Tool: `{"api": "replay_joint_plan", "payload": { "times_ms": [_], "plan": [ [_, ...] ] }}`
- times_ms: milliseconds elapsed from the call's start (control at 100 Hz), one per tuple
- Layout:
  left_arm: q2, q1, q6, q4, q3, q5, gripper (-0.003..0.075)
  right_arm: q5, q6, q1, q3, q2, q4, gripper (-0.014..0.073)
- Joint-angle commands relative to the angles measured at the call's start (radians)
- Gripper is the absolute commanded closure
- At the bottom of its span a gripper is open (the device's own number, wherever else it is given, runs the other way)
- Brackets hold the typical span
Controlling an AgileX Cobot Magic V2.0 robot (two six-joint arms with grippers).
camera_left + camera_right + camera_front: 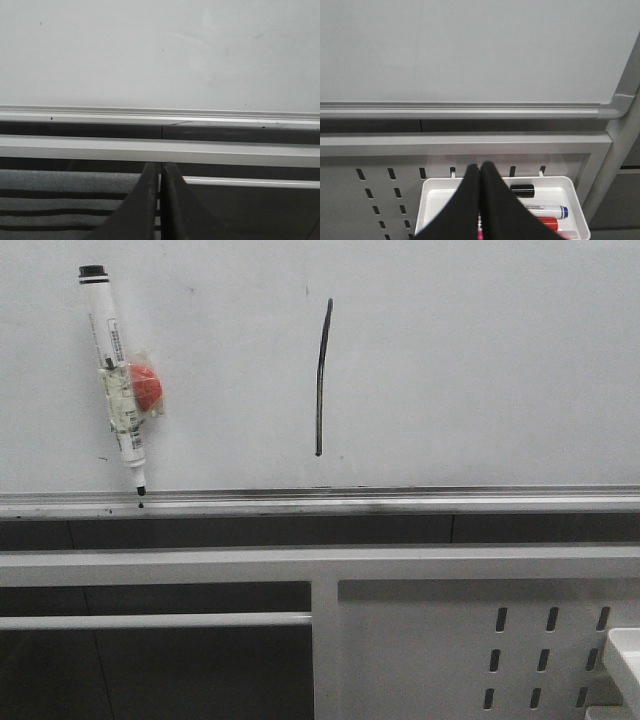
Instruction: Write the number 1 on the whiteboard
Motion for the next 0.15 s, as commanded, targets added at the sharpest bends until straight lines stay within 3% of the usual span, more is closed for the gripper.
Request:
{"api": "replay_joint_plan", "payload": {
  "times_ms": [0, 140],
  "plan": [
    [-0.023, -0.006, -0.003, 0.000, 0.033, -0.054, 0.0740, -0.016, -0.005, -0.005, 0.013, -0.020, 0.000, 0.0663],
    [-0.023, -0.006, -0.003, 0.000, 0.033, -0.054, 0.0740, -0.016, -0.005, -0.005, 0.013, -0.020, 0.000, 0.0663]
  ]
}}
